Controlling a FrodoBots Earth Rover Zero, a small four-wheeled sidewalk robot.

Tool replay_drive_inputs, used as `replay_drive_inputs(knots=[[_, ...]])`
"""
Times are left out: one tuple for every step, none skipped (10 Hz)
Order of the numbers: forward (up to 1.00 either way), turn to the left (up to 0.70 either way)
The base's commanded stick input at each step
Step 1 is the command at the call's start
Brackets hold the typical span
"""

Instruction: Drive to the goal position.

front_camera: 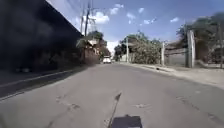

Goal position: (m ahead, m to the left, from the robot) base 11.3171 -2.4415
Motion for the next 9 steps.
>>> replay_drive_inputs(knots=[[1.0, -0.37], [1.0, -0.4], [1.0, -0.4], [1.0, -0.4], [1.0, -0.34], [1.0, 0.0], [1.0, 0.0], [1.0, 0.0], [1.0, 0.0]])
